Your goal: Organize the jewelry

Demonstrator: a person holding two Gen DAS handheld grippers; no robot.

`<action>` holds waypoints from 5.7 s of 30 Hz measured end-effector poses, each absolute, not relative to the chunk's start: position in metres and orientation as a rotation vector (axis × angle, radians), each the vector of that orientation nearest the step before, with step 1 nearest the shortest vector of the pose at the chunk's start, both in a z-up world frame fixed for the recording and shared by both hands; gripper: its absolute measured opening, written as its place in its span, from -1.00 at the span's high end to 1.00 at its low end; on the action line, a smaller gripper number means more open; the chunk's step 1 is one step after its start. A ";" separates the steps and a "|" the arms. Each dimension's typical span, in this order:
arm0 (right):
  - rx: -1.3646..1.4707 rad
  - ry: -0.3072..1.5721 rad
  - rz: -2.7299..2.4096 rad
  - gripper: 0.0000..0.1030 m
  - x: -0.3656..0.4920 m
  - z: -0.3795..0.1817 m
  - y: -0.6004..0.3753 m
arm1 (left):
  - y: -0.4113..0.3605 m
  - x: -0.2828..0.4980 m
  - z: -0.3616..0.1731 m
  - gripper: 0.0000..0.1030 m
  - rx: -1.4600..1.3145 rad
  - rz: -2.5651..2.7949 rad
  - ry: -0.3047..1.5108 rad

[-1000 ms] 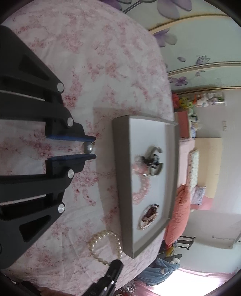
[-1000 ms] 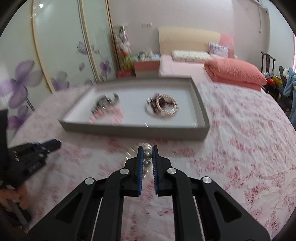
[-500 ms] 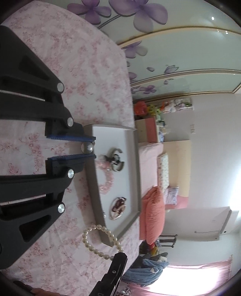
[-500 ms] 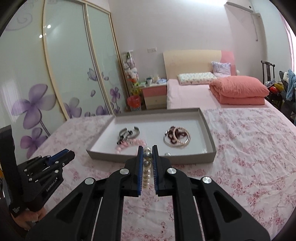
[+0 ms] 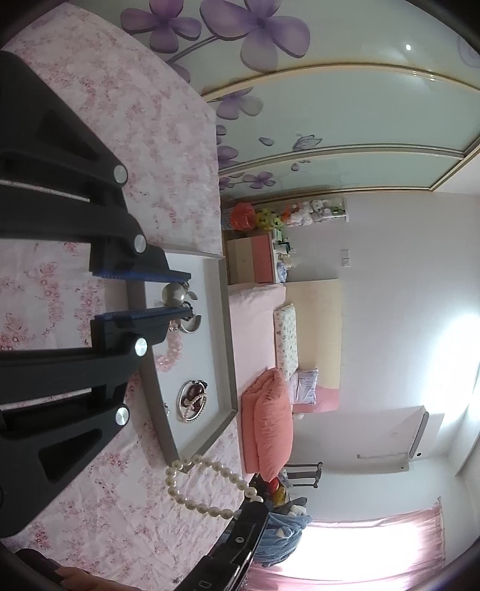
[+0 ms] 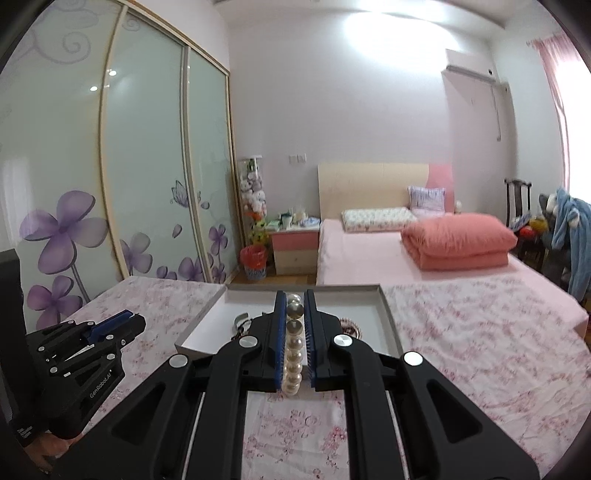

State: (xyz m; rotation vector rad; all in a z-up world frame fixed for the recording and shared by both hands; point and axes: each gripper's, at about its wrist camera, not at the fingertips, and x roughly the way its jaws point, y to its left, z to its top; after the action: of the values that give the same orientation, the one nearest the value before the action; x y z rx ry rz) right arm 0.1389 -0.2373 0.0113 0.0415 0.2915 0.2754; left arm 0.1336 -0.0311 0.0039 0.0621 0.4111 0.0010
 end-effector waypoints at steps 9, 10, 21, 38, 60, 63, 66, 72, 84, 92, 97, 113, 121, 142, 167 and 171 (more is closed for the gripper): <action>0.027 0.269 0.279 0.80 0.137 0.013 -0.235 | -0.031 0.133 0.006 0.73 0.064 0.001 0.404; 0.027 0.269 0.279 0.80 0.138 0.013 -0.235 | -0.031 0.133 0.006 0.73 0.064 0.002 0.403; 0.029 0.279 0.278 0.80 0.140 0.009 -0.235 | -0.037 0.135 0.006 0.73 0.063 -0.004 0.414; 0.082 0.383 0.259 0.80 0.222 -0.010 -0.228 | -0.029 0.223 -0.003 0.73 -0.023 -0.085 0.543; 0.189 0.548 0.187 -0.19 0.251 -0.035 -0.256 | 0.012 0.255 -0.017 0.06 -0.130 -0.067 0.588; 0.175 0.553 0.200 -0.27 0.233 -0.030 -0.254 | 0.023 0.230 -0.011 -0.04 -0.138 -0.050 0.576; 0.156 0.550 0.211 -0.36 0.212 -0.027 -0.250 | 0.030 0.200 -0.008 -0.20 -0.130 -0.040 0.558; 0.102 0.510 0.210 -0.79 0.167 -0.021 -0.243 | 0.032 0.143 -0.002 -0.80 -0.077 0.011 0.480; 0.012 0.387 0.138 -0.97 0.115 -0.018 -0.237 | 0.015 0.079 0.006 -0.92 0.013 0.050 0.353; 0.019 0.376 0.145 -0.97 0.107 -0.023 -0.237 | 0.014 0.081 -0.001 -0.92 -0.020 0.041 0.376; 0.031 0.374 0.144 -0.97 0.106 -0.025 -0.239 | 0.012 0.079 -0.001 -0.92 -0.019 0.036 0.376; 0.035 0.374 0.148 -0.97 0.105 -0.025 -0.240 | 0.007 0.082 -0.002 -0.92 -0.011 0.028 0.385; 0.034 0.375 0.151 -0.97 0.106 -0.025 -0.238 | 0.007 0.082 -0.004 -0.92 -0.011 0.028 0.391; 0.040 0.382 0.151 -0.97 0.107 -0.027 -0.237 | 0.007 0.090 -0.011 -0.92 -0.012 0.027 0.421; 0.052 0.399 0.147 -0.97 0.112 -0.033 -0.242 | 0.002 0.097 -0.014 -0.92 0.001 0.031 0.446; 0.053 0.399 0.147 -0.97 0.112 -0.033 -0.242 | 0.002 0.097 -0.014 -0.92 0.001 0.030 0.446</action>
State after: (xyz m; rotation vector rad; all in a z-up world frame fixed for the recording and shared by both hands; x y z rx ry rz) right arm 0.1117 -0.2421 -0.0329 0.0532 0.3987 0.1471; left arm 0.0975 0.0016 -0.0140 0.0013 0.4458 0.0301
